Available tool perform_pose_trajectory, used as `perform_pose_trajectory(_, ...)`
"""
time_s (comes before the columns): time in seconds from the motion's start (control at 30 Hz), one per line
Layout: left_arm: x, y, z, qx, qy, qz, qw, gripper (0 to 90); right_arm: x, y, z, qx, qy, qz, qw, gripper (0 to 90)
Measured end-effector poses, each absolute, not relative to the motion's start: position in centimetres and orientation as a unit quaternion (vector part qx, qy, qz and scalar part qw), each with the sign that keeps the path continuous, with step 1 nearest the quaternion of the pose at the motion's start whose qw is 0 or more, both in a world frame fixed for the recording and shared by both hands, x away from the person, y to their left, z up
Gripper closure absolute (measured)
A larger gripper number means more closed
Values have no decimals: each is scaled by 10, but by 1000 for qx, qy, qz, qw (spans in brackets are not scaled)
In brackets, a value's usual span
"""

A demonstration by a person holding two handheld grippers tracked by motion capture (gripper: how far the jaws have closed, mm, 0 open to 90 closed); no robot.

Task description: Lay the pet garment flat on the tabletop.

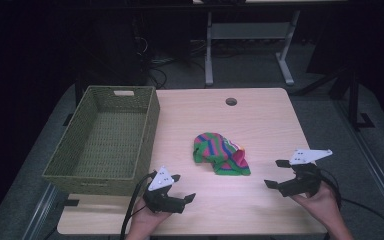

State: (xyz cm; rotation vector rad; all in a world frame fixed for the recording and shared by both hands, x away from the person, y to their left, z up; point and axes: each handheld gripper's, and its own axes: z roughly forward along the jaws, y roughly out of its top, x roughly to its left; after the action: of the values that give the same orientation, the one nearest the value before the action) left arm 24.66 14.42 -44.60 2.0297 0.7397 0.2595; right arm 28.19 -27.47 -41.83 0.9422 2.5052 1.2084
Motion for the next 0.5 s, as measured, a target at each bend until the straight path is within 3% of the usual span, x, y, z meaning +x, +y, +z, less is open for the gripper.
perform_pose_trajectory(0.5,247,144,-446,825,303,104,466,185,315,-229,-401,272,881,380,68,142)
